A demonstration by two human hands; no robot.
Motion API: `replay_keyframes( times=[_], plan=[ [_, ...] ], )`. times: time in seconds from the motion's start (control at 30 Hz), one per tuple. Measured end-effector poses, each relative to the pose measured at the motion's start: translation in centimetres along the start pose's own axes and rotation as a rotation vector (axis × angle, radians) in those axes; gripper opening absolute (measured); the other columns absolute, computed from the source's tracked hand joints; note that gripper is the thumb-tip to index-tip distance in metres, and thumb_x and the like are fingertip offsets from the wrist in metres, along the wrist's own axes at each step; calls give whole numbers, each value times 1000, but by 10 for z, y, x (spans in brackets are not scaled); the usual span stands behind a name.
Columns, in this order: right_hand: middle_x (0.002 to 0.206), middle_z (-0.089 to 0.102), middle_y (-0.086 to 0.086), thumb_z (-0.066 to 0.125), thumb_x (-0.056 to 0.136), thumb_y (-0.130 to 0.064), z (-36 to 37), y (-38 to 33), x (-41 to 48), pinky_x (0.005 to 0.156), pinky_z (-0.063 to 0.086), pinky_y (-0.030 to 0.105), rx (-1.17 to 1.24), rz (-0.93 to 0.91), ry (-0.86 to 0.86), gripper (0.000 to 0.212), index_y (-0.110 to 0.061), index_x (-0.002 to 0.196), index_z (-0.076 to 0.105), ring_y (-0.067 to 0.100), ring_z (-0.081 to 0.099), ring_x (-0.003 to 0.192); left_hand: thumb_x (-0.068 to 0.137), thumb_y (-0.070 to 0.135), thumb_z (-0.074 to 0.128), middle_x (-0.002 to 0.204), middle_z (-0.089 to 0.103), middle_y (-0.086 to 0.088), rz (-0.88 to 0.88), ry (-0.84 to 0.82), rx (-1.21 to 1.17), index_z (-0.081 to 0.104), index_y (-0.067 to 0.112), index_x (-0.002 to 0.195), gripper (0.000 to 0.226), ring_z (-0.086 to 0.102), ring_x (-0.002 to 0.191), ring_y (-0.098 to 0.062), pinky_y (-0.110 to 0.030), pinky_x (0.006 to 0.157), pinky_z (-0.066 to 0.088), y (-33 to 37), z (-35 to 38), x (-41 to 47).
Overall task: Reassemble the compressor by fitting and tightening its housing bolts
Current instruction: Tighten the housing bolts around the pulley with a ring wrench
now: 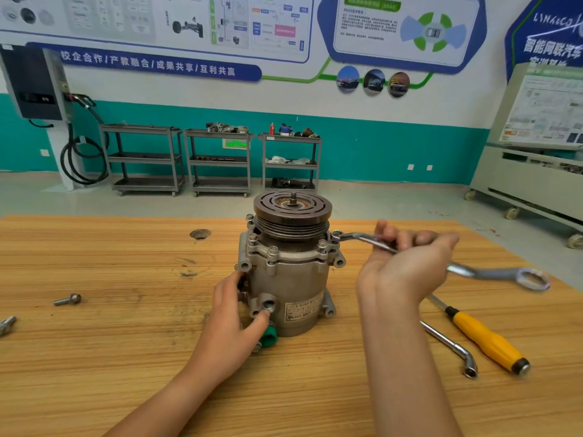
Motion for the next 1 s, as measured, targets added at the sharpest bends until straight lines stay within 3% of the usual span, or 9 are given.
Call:
replay_keyframes(
  times=[0.23, 0.43, 0.67, 0.8, 0.9, 1.0],
  plan=[
    [40, 25, -7, 28, 103, -31, 10, 1, 37, 41, 33, 18, -62, 105, 89, 43, -17, 62, 29, 10, 23, 35, 86, 30, 63, 142, 26, 9, -13, -5, 3, 18, 25, 146, 75, 29, 121, 0, -22, 101, 27, 1, 0, 1],
    [38, 28, -7, 28, 103, -30, 2, 5, 35, 44, 42, 21, -119, 120, 68, 42, -15, 64, 30, 11, 29, 34, 87, 31, 63, 138, 23, 15, -6, -10, 7, 16, 28, 146, 76, 22, 117, 8, -18, 99, 24, 1, 0, 0],
    [40, 33, -5, 31, 102, -31, -13, 10, 21, 49, 48, 25, -199, 119, 105, 37, -15, 68, 33, 11, 36, 33, 86, 31, 63, 142, 26, 9, -26, -7, 13, 17, 27, 146, 75, 31, 120, 0, -23, 100, 29, 1, -1, 0],
    [40, 29, -5, 28, 102, -29, -7, 3, 33, 46, 41, 20, -46, 209, 132, 40, -15, 65, 31, 11, 28, 33, 86, 30, 64, 142, 27, 7, -33, -14, 10, 18, 25, 146, 76, 35, 127, -8, -32, 106, 32, 2, -1, 1],
    [38, 25, -6, 25, 102, -26, 5, -6, 44, 43, 33, 18, 44, 179, 115, 41, -16, 63, 29, 11, 22, 32, 86, 31, 64, 139, 26, 11, -31, -11, 8, 17, 25, 146, 76, 33, 124, -4, -26, 103, 30, 1, -1, 1],
    [41, 23, -6, 25, 102, -29, 13, -7, 51, 39, 28, 15, -13, 128, 115, 42, -16, 63, 28, 12, 19, 35, 86, 32, 63, 140, 25, 12, -34, -18, 0, 17, 26, 146, 76, 34, 125, -4, -27, 104, 31, 1, -1, 0]
  ],
)
Point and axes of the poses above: each hand's wrist, its own x-axis towards the middle knuckle, its own z-axis out of the palm, y = z × x, the point moved 1 cm from there along x, towards the middle knuckle
